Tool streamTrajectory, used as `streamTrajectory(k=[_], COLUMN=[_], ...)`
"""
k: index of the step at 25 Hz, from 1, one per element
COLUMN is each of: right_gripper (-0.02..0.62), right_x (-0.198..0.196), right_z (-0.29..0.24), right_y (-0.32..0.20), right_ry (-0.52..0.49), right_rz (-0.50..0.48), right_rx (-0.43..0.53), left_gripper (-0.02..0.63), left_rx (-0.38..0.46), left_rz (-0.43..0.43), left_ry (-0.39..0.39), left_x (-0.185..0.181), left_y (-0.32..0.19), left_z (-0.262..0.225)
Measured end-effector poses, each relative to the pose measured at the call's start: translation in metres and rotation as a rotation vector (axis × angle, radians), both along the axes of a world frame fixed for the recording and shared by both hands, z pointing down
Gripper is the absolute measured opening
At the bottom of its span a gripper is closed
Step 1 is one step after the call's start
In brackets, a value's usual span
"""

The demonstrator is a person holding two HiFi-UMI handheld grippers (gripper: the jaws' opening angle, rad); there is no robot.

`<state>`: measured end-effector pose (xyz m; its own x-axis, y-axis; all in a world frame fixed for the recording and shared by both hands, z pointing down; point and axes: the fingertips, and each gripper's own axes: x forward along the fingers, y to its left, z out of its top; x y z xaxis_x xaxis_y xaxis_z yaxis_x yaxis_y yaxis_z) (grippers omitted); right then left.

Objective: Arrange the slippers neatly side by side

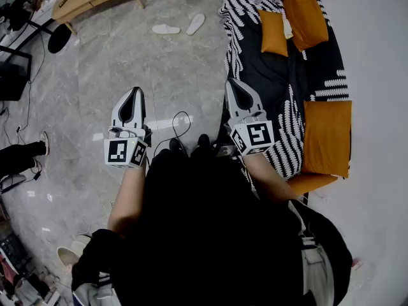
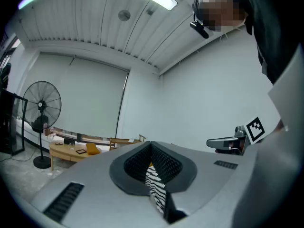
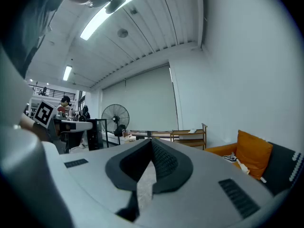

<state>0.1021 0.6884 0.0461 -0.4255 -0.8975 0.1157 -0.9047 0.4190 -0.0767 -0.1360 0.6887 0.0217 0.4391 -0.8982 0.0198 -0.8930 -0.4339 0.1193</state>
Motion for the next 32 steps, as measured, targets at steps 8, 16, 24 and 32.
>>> streamTrajectory(k=[8, 16, 24, 32], right_gripper=[0.032, 0.032, 0.032, 0.032], right_x=[-0.019, -0.052, -0.059, -0.055], right_z=[-0.014, -0.022, -0.029, -0.026], right_y=[0.004, 0.012, 0.016, 0.023], right_ry=[-0.006, -0.032, -0.027, -0.032], right_rz=[-0.006, -0.077, -0.094, -0.073], right_rx=[0.015, 0.023, 0.036, 0.028], left_gripper=[0.015, 0.015, 0.015, 0.015], left_rx=[0.017, -0.006, 0.001, -0.007], left_rz=[0.056, 0.044, 0.081, 0.100], left_ry=[-0.002, 0.031, 0.043, 0.040], left_x=[0.004, -0.016, -0.016, -0.014], left_y=[0.005, 0.009, 0.011, 0.018], left_z=[-0.007, -0.001, -0.006, -0.004])
